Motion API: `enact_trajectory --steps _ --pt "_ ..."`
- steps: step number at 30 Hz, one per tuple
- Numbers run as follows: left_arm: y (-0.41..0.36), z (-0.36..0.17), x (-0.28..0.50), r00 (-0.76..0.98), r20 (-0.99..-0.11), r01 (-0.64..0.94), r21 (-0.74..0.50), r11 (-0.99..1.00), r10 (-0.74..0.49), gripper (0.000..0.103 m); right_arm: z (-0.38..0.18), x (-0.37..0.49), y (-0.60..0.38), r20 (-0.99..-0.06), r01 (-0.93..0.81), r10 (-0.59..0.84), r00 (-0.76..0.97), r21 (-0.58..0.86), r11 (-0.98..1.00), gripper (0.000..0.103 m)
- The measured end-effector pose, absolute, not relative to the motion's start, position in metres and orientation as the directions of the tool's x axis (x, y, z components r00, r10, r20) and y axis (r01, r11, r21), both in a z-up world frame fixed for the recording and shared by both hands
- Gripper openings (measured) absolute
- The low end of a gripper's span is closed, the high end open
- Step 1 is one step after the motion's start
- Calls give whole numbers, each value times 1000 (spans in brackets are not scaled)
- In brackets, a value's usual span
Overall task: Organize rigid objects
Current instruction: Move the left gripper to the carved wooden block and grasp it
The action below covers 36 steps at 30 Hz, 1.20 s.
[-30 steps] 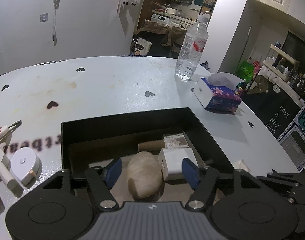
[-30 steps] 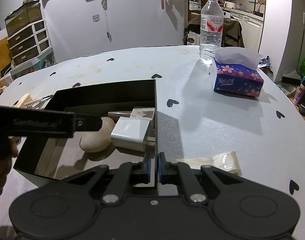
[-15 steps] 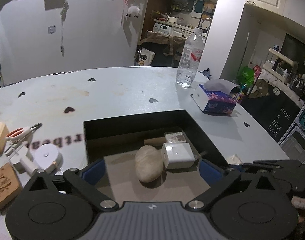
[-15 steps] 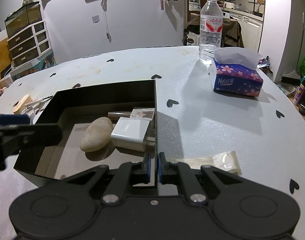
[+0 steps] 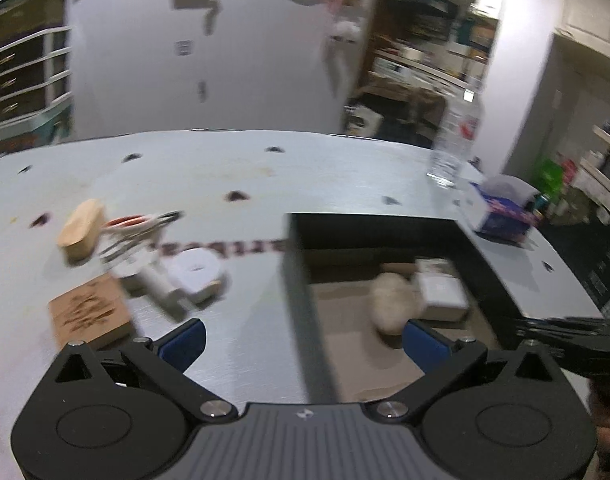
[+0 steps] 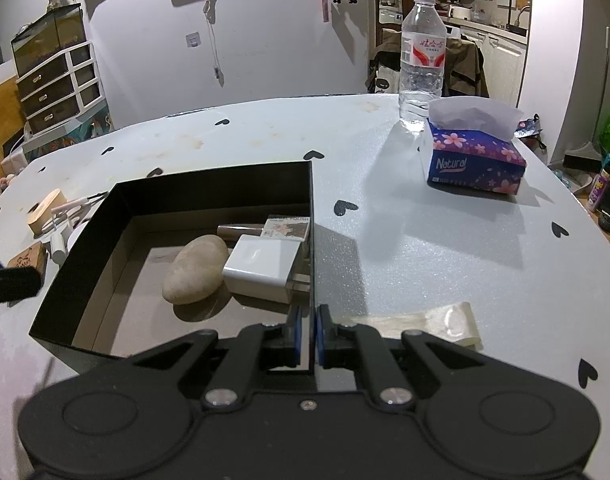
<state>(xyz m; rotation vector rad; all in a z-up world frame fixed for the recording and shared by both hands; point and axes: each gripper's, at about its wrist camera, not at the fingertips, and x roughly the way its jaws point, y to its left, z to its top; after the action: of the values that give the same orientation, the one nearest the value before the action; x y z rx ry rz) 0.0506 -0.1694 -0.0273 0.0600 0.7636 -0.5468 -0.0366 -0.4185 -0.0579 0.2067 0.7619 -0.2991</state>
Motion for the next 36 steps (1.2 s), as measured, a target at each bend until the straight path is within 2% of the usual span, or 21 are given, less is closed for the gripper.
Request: enact_trajectory --steps 11,20,32,36 --pt "-103 -48 75 673 -681 213 -197 957 -290 103 -57 -36 -417 -703 341 -197 683 69 938 8" --pt "-85 -75 105 715 -692 -28 -169 985 -99 103 -58 -37 -416 -700 351 -209 684 64 934 4" --pt "-98 -94 134 748 -664 -110 -104 989 13 96 -59 -39 -412 -690 354 -225 688 48 934 3" --pt "-101 -96 137 757 -651 -108 -58 992 44 87 -59 -39 -413 -687 359 -225 691 55 932 3"
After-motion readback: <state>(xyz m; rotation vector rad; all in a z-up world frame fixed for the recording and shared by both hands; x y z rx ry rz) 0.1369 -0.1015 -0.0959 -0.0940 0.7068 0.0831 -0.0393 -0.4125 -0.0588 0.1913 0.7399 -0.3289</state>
